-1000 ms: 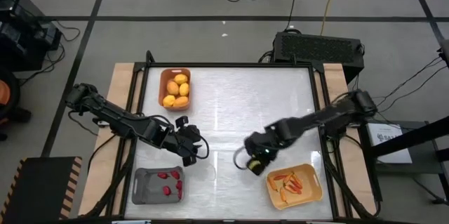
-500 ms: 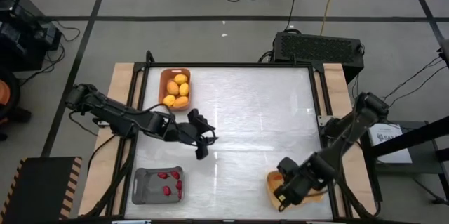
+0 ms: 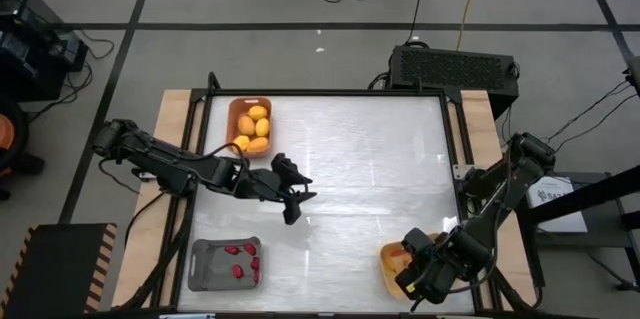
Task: Sort produce into baskets
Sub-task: Put the red chili into the yellow bin, then return to Home Position
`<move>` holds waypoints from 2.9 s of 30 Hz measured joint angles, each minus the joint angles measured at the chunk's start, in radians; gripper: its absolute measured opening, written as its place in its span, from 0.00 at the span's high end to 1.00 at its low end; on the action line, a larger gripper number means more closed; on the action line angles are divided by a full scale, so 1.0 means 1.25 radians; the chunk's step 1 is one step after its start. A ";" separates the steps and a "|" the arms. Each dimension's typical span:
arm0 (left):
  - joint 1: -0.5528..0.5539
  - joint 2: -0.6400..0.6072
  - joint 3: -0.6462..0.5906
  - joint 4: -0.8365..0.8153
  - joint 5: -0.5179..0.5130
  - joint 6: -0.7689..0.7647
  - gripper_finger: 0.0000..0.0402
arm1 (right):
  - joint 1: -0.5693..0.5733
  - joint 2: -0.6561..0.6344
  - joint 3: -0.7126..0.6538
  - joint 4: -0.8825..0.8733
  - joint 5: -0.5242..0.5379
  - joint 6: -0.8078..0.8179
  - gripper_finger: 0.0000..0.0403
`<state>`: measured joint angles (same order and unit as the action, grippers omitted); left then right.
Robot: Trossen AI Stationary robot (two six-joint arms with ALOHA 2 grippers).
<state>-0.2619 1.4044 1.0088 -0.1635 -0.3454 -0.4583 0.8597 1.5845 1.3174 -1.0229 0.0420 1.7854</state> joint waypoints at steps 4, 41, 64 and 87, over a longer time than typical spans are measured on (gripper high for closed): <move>-0.001 0.000 0.000 0.000 0.005 -0.027 0.53 | -0.003 0.000 0.000 -0.007 0.012 -0.044 0.77; -0.009 -0.231 -0.001 -0.151 -0.012 0.107 0.53 | -0.472 -0.177 0.000 0.133 0.181 -1.146 0.59; 0.131 -0.683 -0.368 0.025 0.029 0.143 0.53 | -0.694 -0.768 -0.560 0.408 0.170 -0.938 0.74; 0.163 -1.119 -0.652 0.019 0.043 -0.047 0.53 | -0.694 -1.191 -0.999 0.778 0.108 -0.995 1.00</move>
<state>-0.0582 0.0052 0.1933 -0.1398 -0.2913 -0.5168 -0.0078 0.0952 0.0691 -0.0510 0.1765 0.5423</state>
